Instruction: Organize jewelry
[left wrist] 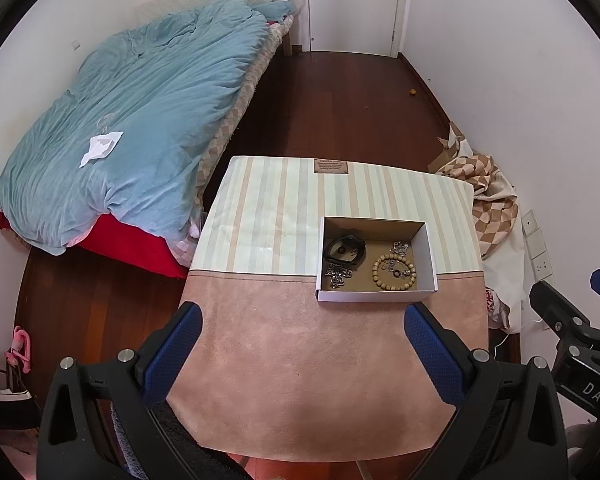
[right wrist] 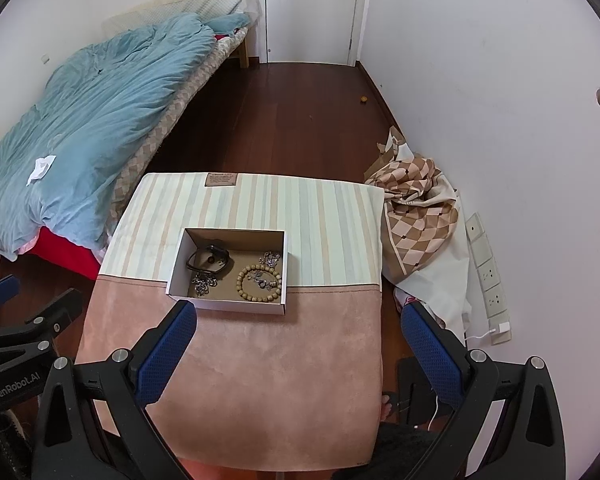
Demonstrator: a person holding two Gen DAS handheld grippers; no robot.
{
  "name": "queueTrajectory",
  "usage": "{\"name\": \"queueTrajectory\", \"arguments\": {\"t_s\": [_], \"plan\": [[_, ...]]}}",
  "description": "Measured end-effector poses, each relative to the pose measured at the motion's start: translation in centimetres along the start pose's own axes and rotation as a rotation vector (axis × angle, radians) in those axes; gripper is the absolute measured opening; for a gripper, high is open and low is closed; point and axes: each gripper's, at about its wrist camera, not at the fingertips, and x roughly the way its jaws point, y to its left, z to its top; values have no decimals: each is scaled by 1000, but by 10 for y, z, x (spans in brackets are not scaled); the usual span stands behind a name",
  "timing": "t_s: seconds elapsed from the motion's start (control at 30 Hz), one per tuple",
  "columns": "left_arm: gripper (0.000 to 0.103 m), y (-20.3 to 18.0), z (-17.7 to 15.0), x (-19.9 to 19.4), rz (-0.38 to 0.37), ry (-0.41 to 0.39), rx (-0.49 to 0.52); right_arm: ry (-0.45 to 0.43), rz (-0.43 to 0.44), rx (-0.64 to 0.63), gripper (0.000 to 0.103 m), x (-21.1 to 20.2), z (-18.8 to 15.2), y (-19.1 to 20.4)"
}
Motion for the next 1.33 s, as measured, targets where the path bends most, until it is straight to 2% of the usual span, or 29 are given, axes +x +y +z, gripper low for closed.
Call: {"name": "queueTrajectory", "arguments": {"t_s": [1.33], "plan": [[103,-5,1,-10,-3,-27,0,-10,-5,-24,103,-11,1,-3]]}}
